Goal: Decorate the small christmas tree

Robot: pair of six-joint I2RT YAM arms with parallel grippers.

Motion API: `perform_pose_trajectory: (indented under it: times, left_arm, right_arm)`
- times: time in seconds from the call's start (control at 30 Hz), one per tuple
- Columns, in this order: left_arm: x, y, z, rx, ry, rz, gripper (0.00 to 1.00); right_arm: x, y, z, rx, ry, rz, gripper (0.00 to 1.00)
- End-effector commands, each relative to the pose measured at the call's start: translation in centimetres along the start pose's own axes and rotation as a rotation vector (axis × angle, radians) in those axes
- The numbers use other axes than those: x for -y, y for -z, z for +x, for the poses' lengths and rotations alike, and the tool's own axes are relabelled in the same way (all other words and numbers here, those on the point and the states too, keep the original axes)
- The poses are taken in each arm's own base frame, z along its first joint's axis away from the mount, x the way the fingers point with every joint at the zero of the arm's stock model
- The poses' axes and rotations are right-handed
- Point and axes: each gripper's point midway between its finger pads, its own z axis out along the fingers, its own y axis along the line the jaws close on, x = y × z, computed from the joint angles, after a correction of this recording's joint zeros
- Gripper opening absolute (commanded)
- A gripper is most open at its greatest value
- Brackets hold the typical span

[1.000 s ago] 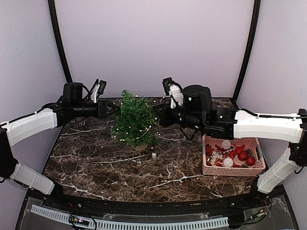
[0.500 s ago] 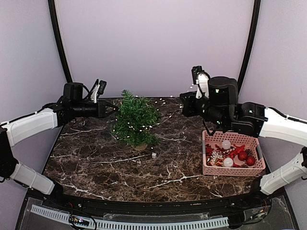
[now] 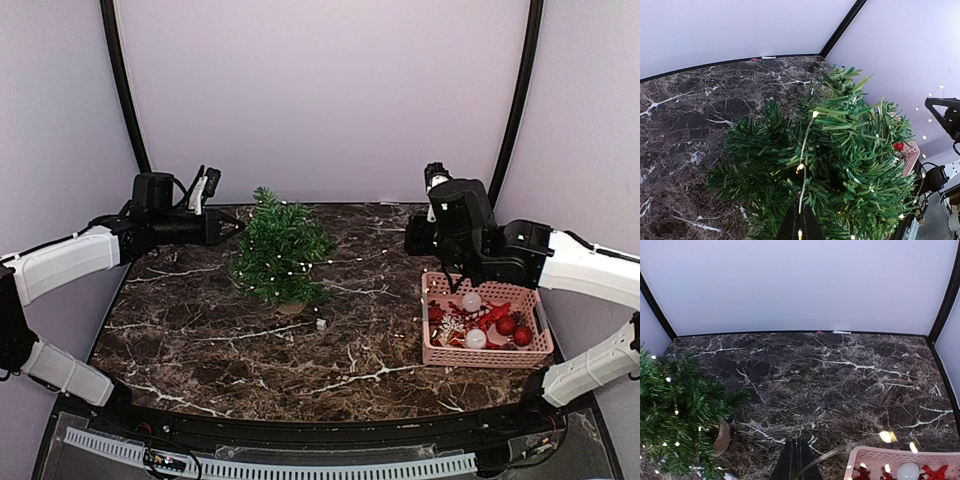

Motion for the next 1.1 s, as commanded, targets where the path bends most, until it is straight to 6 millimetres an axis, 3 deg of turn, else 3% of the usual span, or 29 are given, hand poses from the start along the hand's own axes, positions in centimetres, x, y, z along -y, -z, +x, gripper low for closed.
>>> perform_pose_trajectory:
  times: [0.0,0.2,0.4,0.57,0.73,0.93,1.07]
  left_arm:
    - [0.2,0.2,-0.4,0.006,-0.005,-0.006,0.00]
    - [0.2,0.2,-0.4,0.006,-0.005,-0.007,0.00]
    - [0.3,0.1,-0.3,0.005,-0.007,0.000,0.00]
    - [0.4,0.1,-0.3,0.003,-0.010,0.008,0.00]
    - [0.7,0.0,-0.5,0.008,-0.016,0.026,0.00]
    - [0.9,-0.2,-0.4,0.004,-0.008,0.046,0.00]
    - [0.9,-0.3,-0.4,0.000,-0.009,0.047,0.00]
  right_arm:
    - [1.6,-2.4,2.2,-0.055,-0.081,-0.016,0.00]
    - [3.6,-5.4,2.9,-0.076,-0.112,-0.029,0.00]
    - [3.4,-10.0,2.4,-0.080,-0.097,-0.088,0.00]
    - [1.7,-14.6,1.7,-0.077,-0.090,-0.164,0.00]
    - [-1.6,-18.9,0.6,-0.076,-0.061,-0.267,0.00]
    - [-5.5,-23.1,2.4,-0.141,-0.049,-0.399,0.00]
    - [-6.4,-23.7,4.1,-0.183,-0.058,-0.441,0.00]
